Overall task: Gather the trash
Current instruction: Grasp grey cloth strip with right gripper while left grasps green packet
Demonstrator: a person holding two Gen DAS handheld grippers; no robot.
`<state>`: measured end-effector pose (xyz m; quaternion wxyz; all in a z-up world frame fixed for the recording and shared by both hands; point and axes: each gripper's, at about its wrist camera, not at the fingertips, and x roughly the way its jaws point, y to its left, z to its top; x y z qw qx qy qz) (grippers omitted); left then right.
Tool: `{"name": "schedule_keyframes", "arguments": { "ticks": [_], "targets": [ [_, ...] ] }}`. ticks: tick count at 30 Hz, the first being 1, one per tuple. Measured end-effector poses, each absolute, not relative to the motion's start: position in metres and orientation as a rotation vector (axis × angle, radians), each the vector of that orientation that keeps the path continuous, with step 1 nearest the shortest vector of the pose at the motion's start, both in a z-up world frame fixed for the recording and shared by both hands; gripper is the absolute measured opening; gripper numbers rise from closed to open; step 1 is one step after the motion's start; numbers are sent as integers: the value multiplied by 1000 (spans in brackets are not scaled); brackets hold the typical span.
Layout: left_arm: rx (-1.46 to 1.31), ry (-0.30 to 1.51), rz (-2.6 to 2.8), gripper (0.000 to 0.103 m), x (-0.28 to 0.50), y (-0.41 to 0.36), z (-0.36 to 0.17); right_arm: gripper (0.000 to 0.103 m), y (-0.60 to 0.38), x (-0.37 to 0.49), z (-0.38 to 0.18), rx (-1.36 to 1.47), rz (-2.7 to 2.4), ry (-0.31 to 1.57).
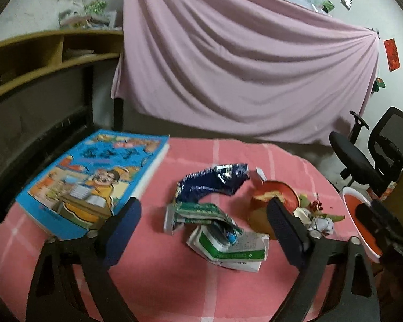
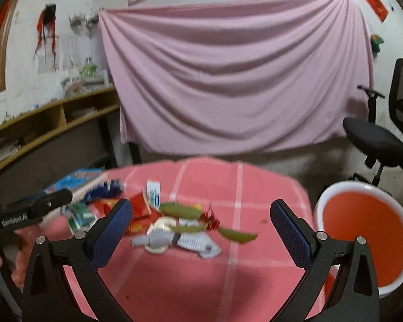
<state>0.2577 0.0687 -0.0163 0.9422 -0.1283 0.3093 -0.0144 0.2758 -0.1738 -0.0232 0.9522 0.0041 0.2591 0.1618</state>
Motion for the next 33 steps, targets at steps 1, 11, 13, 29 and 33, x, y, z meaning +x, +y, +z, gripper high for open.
{"name": "schedule_keyframes", "arguments": {
  "ticks": [1,11,13,29,33],
  "targets": [
    [-271,637,-37,86,257,69,-17,98,-173,278,-26,6,335,547],
    [-413,722,-84,57,262,73,-26,86,-166,304,-44,23,336,725],
    [-449,733,-90,56,264,74,-27,85,-162,306,-45,21,348,744],
    [-451,795,-100,50,264,76,-28,79,-161,311,-54,47,385,822],
    [-420,810,-88,48,264,71,-29,78,-158,314,-57,46,392,843]
  ]
}}
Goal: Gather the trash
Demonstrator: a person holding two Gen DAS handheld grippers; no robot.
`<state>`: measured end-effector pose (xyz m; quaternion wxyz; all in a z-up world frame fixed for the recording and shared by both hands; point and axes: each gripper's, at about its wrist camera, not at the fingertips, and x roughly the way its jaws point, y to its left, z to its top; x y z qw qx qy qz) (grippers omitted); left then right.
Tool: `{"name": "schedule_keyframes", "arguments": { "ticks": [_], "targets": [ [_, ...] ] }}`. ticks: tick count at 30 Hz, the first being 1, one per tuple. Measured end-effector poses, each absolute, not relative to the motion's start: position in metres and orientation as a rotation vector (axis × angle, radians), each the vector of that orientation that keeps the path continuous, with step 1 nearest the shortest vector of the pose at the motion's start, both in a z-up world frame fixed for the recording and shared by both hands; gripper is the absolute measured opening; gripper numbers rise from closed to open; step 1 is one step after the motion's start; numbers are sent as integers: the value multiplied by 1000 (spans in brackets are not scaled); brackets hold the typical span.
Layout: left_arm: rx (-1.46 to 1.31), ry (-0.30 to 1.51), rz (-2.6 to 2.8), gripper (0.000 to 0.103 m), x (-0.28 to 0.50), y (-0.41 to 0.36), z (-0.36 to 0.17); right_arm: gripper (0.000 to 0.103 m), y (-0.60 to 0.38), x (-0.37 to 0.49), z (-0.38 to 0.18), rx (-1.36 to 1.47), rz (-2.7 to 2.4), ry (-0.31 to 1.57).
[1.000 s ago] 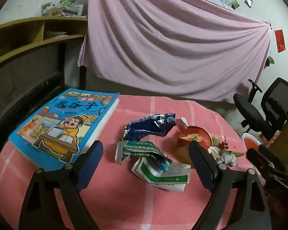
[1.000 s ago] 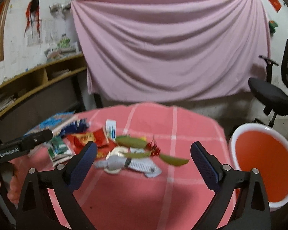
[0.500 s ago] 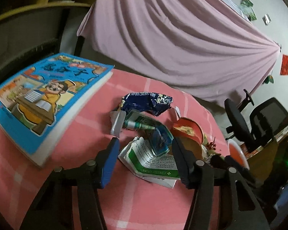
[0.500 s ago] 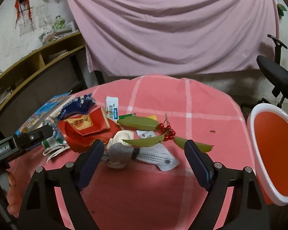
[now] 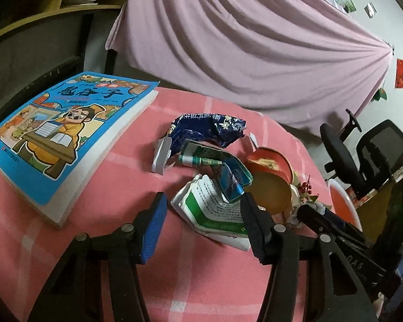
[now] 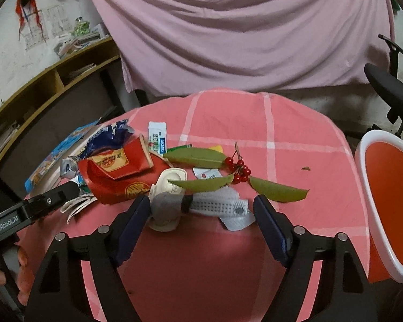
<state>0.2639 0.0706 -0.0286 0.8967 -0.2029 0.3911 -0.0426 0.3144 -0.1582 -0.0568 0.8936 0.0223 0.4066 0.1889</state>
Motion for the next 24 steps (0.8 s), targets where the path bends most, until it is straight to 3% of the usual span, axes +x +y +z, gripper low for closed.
{"name": "schedule_keyframes", "arguments": {
  "ticks": [4,8,12,24],
  "targets": [
    [-392,815,-66,35,265,65,-32,72,-158,315,-58,49,409,849],
    [-416,821,-56,19,264,69,-36,57,-157,314,-58,51,416,847],
    [-416,813,-83,15,260,69,-34,51,-156,310,-56,47,425,833],
    [-373,777,-158,9,248,53,-26,49,-166,307,-52,123,458,798]
  ]
}}
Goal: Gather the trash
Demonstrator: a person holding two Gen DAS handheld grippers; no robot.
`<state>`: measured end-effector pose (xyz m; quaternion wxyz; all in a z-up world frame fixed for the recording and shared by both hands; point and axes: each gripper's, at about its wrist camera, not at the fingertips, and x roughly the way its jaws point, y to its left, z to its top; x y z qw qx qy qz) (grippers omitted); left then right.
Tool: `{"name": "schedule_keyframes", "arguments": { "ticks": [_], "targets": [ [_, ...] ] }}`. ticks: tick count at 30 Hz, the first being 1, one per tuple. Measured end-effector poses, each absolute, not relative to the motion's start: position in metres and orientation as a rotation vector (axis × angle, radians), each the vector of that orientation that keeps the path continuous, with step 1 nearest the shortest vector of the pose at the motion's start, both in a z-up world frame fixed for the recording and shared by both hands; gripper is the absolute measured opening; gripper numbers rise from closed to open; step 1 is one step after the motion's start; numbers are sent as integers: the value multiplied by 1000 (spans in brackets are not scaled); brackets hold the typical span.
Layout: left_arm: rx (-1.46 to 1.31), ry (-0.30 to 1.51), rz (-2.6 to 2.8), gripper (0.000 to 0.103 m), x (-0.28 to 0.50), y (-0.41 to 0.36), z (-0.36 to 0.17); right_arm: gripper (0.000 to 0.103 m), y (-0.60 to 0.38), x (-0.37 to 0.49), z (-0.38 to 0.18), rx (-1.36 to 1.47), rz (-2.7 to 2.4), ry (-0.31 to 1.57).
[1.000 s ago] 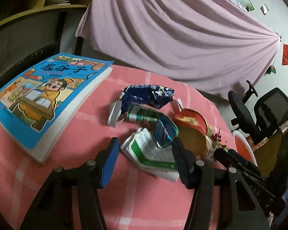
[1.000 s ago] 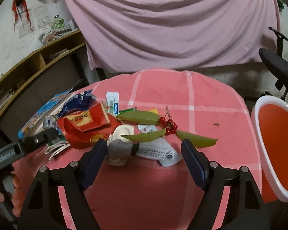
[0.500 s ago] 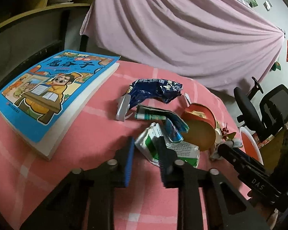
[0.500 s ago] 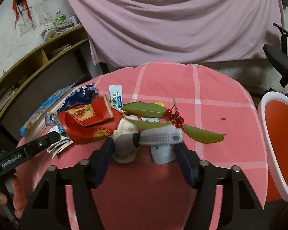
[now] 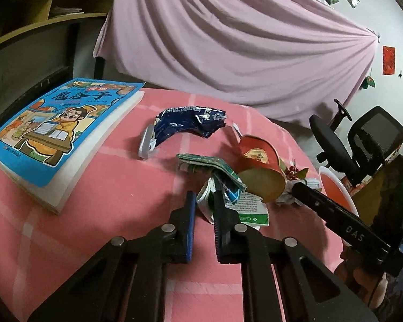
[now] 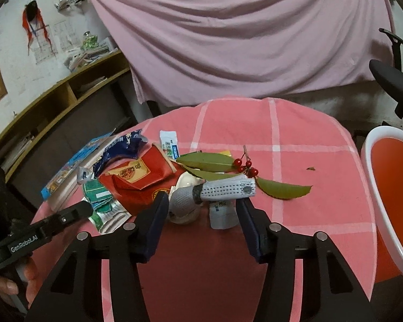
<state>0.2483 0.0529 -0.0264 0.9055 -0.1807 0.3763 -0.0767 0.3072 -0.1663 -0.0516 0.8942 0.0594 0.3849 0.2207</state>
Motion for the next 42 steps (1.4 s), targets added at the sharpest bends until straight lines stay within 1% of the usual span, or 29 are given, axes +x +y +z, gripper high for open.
{"name": "schedule_keyframes", "arguments": {
  "ticks": [2,3,4,5,7,10,16,18,19,20,24,30,31,33,34,35,42],
  "targets": [
    [-361,760,-163,8,245,51,-24,36,-166,309,-52,130,463,799],
    [-355,749,-165,8,244,50,-23,33,-166,309,-52,134,466,798],
    [-348,736,-167,7,242,49,-21,27,-167,308,-52,138,468,796],
    [-339,721,-171,7,240,48,-19,19,-168,308,-52,142,472,792],
    [-325,699,-175,6,236,45,-16,13,-169,306,-51,148,476,782],
    [-310,679,-179,6,232,42,-14,10,-171,305,-50,156,485,773],
    [-314,691,-172,5,230,41,-18,11,-176,306,-51,187,461,779],
    [-323,705,-160,6,232,42,-20,23,-176,309,-53,191,452,796],
    [-330,713,-152,6,232,43,-21,37,-176,310,-53,192,444,802],
    [-339,719,-141,6,233,45,-22,42,-176,311,-53,199,442,804],
    [-384,730,-111,6,235,53,-24,42,-171,316,-53,233,452,819],
    [-382,725,-113,6,232,50,-21,42,-157,330,-62,240,444,861],
    [-382,727,-116,6,232,50,-21,41,-158,331,-62,251,442,863],
    [-381,729,-119,6,232,49,-21,37,-161,332,-62,274,443,862],
    [-380,728,-120,6,231,49,-21,27,-162,333,-63,284,450,863],
    [-380,726,-122,6,231,49,-21,26,-163,332,-64,287,453,864],
    [-368,678,-134,5,221,48,-14,26,-170,319,-61,297,486,831]
  ]
}}
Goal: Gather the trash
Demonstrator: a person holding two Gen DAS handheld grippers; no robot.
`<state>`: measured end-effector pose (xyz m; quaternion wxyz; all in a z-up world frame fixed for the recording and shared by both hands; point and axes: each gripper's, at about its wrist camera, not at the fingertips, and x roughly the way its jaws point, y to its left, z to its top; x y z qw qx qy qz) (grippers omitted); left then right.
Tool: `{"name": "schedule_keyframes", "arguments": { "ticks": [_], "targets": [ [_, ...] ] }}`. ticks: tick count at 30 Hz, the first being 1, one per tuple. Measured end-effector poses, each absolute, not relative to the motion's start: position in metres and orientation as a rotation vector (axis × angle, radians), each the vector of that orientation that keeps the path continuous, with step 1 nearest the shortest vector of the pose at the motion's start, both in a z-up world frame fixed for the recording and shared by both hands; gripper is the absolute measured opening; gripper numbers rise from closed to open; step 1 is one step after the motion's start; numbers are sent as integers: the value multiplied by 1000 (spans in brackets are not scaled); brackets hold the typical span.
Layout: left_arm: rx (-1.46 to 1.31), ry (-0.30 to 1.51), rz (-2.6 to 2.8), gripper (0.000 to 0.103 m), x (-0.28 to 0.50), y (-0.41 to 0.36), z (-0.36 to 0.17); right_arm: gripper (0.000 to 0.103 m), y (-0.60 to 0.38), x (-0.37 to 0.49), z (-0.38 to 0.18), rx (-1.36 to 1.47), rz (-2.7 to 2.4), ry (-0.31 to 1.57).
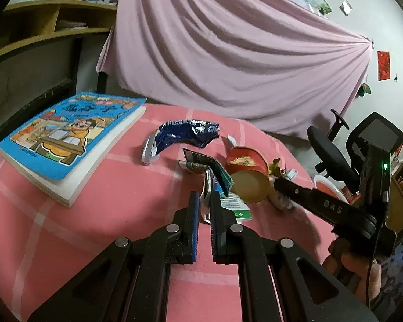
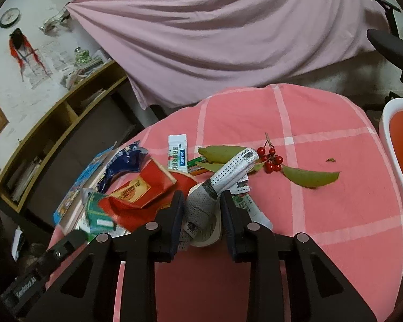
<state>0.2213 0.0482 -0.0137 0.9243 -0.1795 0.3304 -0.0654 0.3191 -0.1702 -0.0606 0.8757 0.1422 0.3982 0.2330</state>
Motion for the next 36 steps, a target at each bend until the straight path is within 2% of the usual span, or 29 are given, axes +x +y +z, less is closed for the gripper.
{"name": "schedule_keyframes", "arguments": {
  "ticks": [7,13,21,33,34,36],
  "targets": [
    [-308,645,-156,4,189,28,-9,26,-196,281,-49,311,512,764],
    [-239,526,-163,4,165,3,9,26,-201,258,-35,261,534,705],
    [-233,476,-162,4,160,-14,25,26,-205,237,-19,195,566,581],
    [-246,604,-105,4,163,-14,-2,26,-205,252,-47,147,538,815],
    [-250,612,-103,4,163,-13,-5,28,-205,252,-47,131,525,822],
    [-257,619,-105,4,162,-10,-8,38,-206,249,-48,121,514,823]
  ]
}}
